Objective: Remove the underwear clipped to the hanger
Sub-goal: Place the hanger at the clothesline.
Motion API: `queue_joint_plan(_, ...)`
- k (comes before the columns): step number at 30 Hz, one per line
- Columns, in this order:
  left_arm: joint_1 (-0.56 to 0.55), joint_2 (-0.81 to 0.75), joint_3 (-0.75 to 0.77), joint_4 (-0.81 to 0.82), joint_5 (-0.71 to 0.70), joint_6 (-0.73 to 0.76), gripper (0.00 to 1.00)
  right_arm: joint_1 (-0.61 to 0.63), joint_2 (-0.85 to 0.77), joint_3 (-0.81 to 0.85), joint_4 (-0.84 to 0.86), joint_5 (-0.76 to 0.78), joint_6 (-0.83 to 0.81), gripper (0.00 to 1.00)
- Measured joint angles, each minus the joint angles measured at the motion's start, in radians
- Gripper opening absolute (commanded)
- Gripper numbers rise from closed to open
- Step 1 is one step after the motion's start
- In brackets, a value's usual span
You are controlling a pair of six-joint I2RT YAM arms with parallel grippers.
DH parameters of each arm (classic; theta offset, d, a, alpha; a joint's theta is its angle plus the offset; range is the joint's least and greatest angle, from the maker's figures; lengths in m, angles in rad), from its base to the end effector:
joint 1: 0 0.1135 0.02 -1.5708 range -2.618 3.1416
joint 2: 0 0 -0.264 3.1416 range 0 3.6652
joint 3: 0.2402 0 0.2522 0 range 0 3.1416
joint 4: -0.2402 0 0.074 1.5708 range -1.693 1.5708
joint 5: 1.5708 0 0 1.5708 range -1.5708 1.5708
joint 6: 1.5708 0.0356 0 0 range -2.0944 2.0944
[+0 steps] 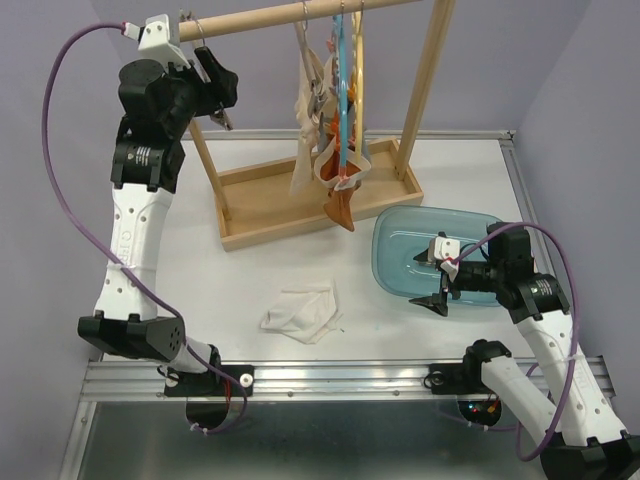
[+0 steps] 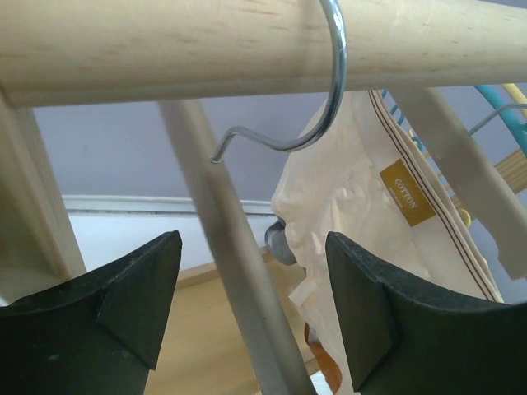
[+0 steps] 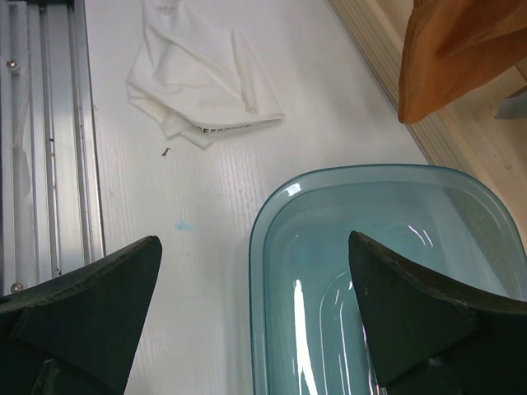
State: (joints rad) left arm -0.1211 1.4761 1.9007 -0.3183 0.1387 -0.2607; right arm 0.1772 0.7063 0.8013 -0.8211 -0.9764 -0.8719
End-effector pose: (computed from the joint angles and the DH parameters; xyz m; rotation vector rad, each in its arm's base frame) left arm 0.2994 -0.0414 0.5435 0.0108 1.4788 -0.4118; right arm 0.1204 0.0515 0.3054 -1.3866 1.4623 0.6790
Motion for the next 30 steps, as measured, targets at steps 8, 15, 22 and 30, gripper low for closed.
queue_joint_plan(8,0.007,-0.177,-0.136,0.058,0.000,-0.008,0.95,0.000,0.002,0.000,0.000,0.000,0.000,1.00)
queue_joint_plan(15,0.007,-0.315,-0.254,0.090,0.018,-0.011,0.98,0.000,0.013,-0.007,0.003,-0.004,-0.006,1.00)
queue_joint_plan(22,0.007,-0.368,-0.320,0.100,0.032,-0.010,0.99,0.000,0.065,-0.026,-0.001,-0.027,-0.034,1.00)
queue_joint_plan(30,0.007,-0.399,-0.416,0.122,0.042,-0.007,0.99,0.000,0.114,-0.026,-0.004,-0.054,-0.055,1.00)
